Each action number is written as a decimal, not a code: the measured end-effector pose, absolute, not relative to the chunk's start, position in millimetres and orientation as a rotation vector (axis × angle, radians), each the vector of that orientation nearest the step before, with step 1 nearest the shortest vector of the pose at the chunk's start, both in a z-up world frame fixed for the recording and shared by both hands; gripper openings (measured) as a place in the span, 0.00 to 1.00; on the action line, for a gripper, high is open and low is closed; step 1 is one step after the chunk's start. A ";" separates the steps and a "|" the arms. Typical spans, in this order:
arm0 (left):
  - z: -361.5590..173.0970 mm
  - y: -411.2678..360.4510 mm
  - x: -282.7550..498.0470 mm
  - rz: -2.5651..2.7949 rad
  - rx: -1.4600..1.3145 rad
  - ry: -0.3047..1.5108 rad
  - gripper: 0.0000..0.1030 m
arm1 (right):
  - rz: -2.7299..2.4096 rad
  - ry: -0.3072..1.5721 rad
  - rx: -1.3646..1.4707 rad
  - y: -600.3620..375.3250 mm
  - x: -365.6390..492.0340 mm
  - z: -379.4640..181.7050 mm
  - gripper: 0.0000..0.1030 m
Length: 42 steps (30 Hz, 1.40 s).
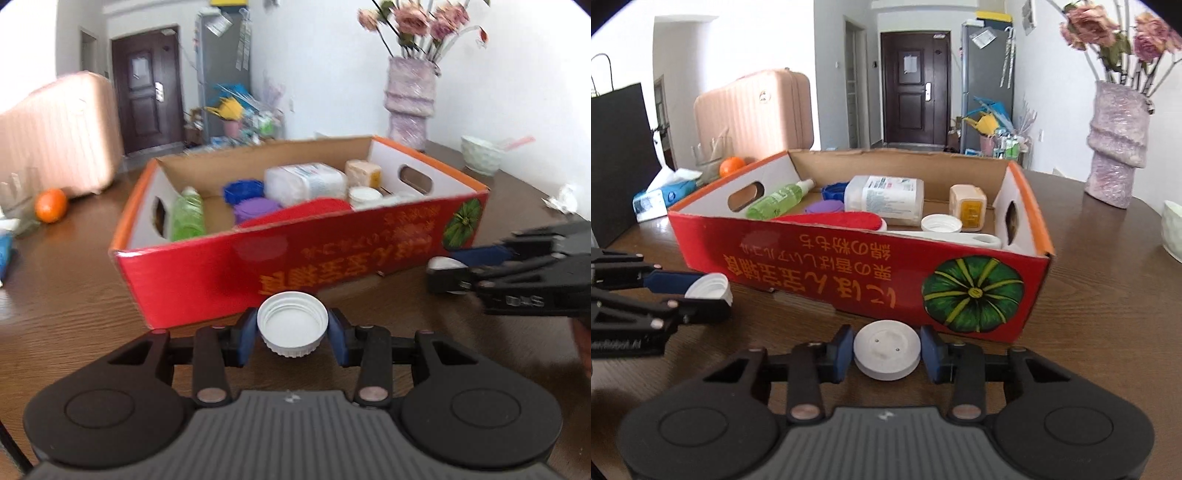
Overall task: Organize rigid objects
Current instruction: 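Grasp ridged white cap with left tool while right tool grasps flat white lid, then drop ridged cap into box with left tool while right tool drops flat lid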
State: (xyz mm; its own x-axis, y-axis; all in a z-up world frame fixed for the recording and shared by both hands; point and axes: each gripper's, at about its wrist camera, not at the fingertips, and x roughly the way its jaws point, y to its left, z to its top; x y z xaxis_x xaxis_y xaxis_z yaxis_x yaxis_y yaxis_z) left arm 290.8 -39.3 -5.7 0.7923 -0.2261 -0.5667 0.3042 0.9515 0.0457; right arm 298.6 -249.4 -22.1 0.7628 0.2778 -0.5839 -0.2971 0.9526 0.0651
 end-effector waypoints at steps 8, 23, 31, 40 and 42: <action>-5.5 -20.9 241.5 -0.217 0.003 0.580 0.40 | 0.258 0.559 0.013 -287.4 231.3 -5.8 0.37; 25.4 -71.0 168.0 -0.305 -0.035 0.513 0.40 | 0.299 0.458 0.102 -311.3 154.3 16.0 0.37; 36.4 -79.6 183.1 -0.288 0.001 0.486 0.40 | 0.296 0.402 0.105 -322.5 162.3 26.4 0.37; 75.8 -95.1 273.7 -0.360 0.013 0.484 0.40 | 0.333 0.340 0.133 -316.0 242.8 63.2 0.37; 73.1 -97.6 306.4 -0.374 -0.025 0.549 0.40 | 0.361 0.380 0.179 -314.5 272.3 64.9 0.37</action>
